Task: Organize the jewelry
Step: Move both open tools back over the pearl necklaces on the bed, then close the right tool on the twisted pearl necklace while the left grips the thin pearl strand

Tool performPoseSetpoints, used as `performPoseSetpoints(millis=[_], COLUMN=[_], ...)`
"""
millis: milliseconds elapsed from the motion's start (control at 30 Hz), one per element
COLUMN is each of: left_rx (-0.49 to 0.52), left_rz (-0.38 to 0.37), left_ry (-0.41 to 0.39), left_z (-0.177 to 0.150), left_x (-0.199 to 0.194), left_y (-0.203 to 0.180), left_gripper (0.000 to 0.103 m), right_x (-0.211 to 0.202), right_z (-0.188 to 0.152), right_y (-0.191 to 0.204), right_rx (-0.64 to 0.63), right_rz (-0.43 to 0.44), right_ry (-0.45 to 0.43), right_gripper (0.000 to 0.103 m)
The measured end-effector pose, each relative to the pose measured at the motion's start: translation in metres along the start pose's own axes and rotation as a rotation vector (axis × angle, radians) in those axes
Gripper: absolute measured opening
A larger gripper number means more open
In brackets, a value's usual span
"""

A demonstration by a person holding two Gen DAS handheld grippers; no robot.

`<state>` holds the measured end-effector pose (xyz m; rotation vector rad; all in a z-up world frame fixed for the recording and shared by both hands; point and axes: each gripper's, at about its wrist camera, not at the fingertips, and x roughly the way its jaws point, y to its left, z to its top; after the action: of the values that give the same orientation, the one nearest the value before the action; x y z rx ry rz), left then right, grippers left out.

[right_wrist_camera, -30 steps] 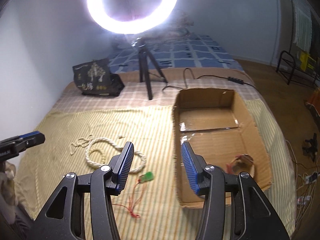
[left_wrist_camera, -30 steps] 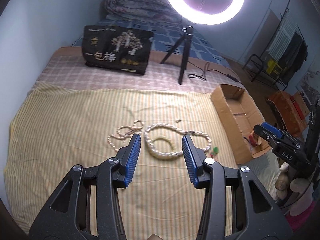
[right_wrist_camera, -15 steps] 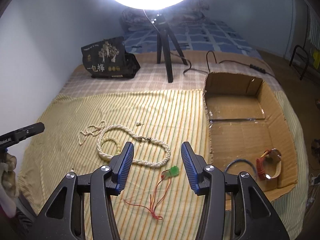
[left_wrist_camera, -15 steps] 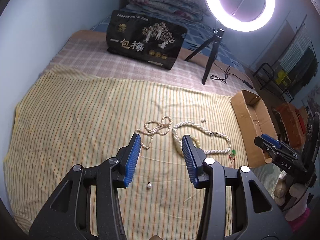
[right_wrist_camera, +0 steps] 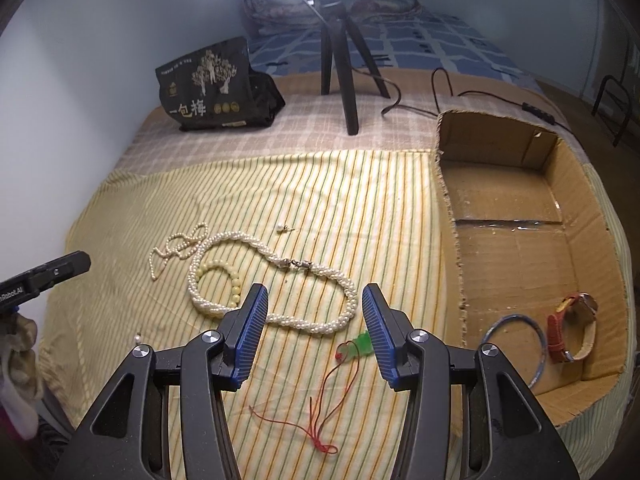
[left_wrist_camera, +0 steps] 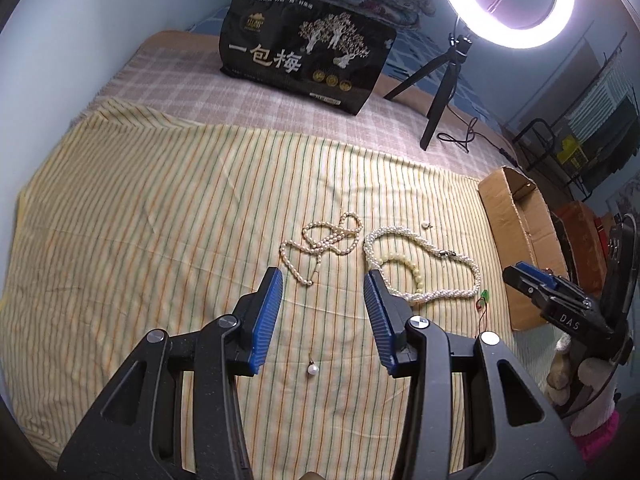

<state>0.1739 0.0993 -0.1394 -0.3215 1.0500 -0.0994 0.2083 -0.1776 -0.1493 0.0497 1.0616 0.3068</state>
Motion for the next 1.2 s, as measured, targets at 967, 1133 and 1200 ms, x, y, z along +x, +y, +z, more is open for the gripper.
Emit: performPoseSetpoints(millis=[967,1133,1200], left_rx=[-0.055,-0.028,-0.023], left_rz=[-0.021,0.007,0.023], left_ry=[0.094,0.121,0.13], left_z=[0.018,0.022,0.023], left_x=[0.069,0.087,0.094], left_y=[0.008,0.003,0.003], left_gripper=[0.036,0.036,0.036], right_x=[0.051,0.057,0.06], right_z=[0.003,0.006,0.007], right_y=[-0.011,-0.012,-0.013], right_rx=[0.055,0.051,0.049], right_rz=[-0.011,-0.017,-0.021], right_ry=[0.093,0.1,0.104], right_gripper=[0.039,0.039,0.039])
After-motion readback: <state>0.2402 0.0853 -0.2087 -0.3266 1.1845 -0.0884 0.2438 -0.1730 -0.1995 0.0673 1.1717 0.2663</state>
